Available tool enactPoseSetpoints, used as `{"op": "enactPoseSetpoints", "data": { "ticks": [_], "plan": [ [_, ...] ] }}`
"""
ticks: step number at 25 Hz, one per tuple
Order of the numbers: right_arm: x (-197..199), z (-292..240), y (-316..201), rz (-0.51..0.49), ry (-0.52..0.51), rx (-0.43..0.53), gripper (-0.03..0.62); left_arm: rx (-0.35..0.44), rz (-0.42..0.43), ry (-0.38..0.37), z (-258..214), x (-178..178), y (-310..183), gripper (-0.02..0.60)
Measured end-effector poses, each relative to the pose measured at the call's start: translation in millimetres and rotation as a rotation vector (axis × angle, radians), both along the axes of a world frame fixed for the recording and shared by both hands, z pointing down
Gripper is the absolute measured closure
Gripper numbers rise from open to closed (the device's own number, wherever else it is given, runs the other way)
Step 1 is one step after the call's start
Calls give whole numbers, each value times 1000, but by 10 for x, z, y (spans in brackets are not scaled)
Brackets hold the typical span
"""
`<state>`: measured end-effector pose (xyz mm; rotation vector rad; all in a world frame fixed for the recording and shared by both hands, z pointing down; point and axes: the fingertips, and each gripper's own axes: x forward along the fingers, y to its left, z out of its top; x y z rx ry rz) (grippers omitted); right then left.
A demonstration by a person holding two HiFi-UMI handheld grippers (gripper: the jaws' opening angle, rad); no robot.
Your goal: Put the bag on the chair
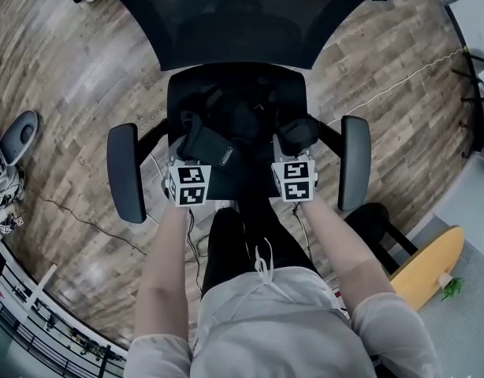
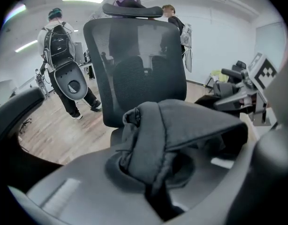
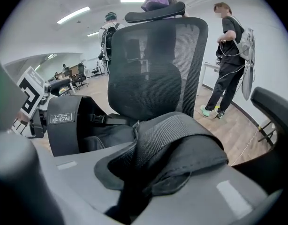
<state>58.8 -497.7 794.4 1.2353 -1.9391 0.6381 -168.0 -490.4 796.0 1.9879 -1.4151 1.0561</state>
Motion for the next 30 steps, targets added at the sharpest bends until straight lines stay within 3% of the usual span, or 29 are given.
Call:
{"op": "enactPoseSetpoints", "data": {
  "ticks": [7,10,11,14,19,27,30],
  "plan": [
    [92,59,-8,49,-26,-19,469,-40,31,-6,166,30,26,545],
    [109,70,47,49,-22,-37,400,-61,13,40,177,28,68,526],
    [116,85,71,51,-19,-46,354,-75,10,69,188,49,89,495],
    [143,110,154,70,-20,-67,240,-95,32,116,214,130,157,291],
    [134,-7,284,106,-36,-58,180,-80,11,106,139,83,334,207],
    [159,-388,652,192,-60,0,167,55,-35,147,-350,15,655,204],
    [167,-576,873,217,-58,26,229,122,-44,159,-637,2,799,258]
  ]
}}
